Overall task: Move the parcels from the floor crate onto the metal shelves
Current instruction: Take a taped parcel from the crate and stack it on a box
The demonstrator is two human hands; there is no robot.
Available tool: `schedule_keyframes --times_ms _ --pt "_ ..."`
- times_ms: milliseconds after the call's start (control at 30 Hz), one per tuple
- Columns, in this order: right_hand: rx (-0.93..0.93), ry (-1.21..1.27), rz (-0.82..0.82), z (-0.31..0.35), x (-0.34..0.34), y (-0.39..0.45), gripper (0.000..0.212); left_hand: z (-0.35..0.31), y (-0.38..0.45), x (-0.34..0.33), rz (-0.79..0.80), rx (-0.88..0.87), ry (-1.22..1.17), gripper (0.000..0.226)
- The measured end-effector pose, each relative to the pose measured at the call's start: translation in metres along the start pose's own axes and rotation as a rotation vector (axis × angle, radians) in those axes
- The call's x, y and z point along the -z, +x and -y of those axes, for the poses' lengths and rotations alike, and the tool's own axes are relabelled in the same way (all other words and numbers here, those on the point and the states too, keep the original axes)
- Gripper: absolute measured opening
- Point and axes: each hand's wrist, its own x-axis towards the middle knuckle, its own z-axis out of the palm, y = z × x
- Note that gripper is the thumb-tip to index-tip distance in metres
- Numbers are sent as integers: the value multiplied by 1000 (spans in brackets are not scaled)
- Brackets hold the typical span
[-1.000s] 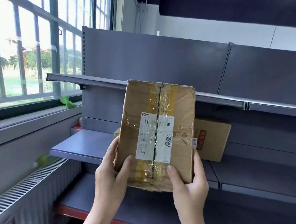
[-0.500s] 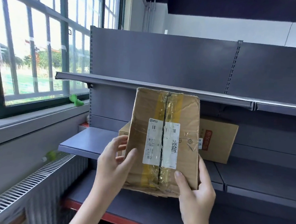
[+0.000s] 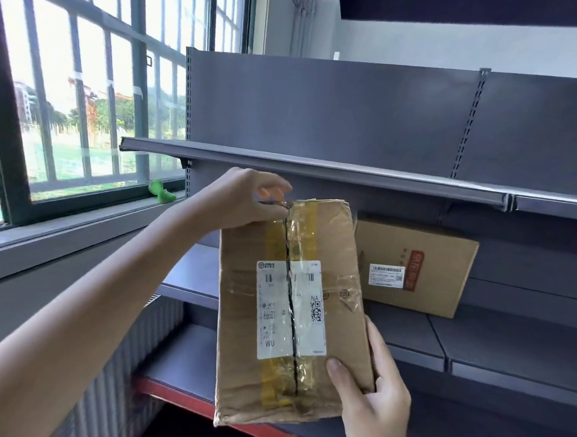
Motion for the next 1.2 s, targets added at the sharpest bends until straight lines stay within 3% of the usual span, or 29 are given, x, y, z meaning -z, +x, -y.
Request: schedule_keyframes --times_ms 100,367,533,733,900,1000,1200 --pt "7 0 59 2 4 4 65 9 -5 -3 5 -7 -55 19" --pt "-21 -20 193 5 8 12 62 36 -33 -13 -86 107 -145 17" --pt "12 -7 269 9 2 35 65 48 -51 -17 -289 214 -210 22" --pt "30 51 143 16 -7 45 81 66 -87 -29 -625 402 -353 28" --pt "37 90 235 19 -25 19 94 66 -121 -55 -834 501 -554 25" --pt "55 121 277 20 -32 16 97 57 -134 -70 -896 534 -666 25" --pt "111 7 198 17 -28 31 95 47 -141 -84 -891 533 -813 24"
